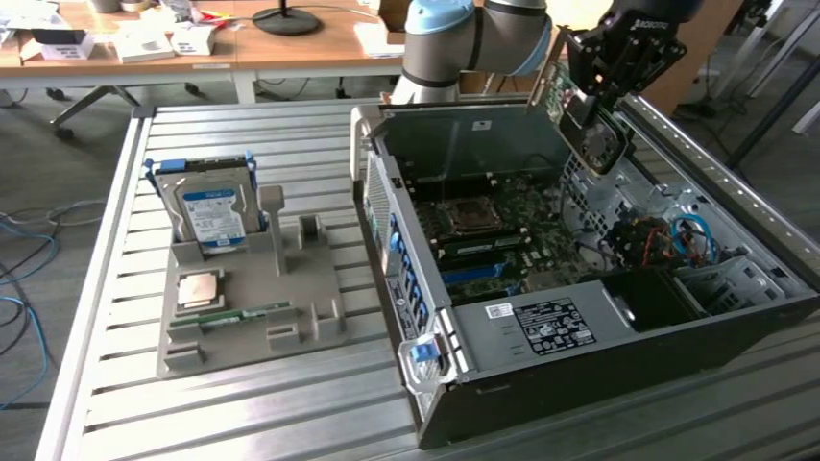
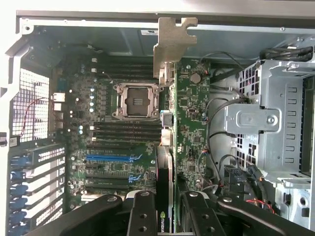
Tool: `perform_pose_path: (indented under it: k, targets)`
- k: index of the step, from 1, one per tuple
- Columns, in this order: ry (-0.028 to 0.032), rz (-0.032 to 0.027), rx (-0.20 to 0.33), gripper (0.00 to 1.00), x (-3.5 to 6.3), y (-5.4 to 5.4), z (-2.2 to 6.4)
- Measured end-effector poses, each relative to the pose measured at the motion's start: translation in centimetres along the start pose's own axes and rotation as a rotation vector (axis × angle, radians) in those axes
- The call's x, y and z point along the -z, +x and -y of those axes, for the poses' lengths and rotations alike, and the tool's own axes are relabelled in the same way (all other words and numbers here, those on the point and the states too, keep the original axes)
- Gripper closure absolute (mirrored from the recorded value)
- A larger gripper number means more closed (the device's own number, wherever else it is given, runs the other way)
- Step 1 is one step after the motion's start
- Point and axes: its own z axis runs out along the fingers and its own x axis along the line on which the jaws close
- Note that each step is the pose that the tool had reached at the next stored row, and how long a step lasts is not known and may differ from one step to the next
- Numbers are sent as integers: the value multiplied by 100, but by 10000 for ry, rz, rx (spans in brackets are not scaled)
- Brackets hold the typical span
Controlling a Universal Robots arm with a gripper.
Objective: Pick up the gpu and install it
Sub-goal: 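Pick up the gpu and move the gpu toward the slot, then insert the gpu into the slot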
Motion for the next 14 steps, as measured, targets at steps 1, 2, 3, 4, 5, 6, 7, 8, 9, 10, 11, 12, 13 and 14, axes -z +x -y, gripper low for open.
perform_pose_path:
  k: [1, 2, 3, 4, 5, 6, 7, 8, 9, 10, 11, 12, 13, 14]
  targets:
    - [0, 0, 0, 74, 0, 0, 0]
    - [0, 0, 1, 74, 0, 0, 0]
    - [0, -1, 1, 74, 0, 0, 0]
    - [0, 0, 1, 74, 0, -1, 0]
    - [0, -1, 1, 74, 0, 0, 0]
    - [0, 0, 1, 74, 0, 0, 0]
    - [0, 0, 1, 74, 0, 0, 0]
    - [0, -1, 1, 74, 0, 0, 0]
    - [1, 0, 1, 74, 0, 0, 0]
    - [0, 0, 1, 74, 0, 0, 0]
    - [0, 0, 1, 74, 0, 0, 0]
    - [0, 0, 1, 74, 0, 0, 0]
    - [0, 0, 2, 74, 0, 0, 0]
    - [1, -1, 18, 74, 0, 0, 0]
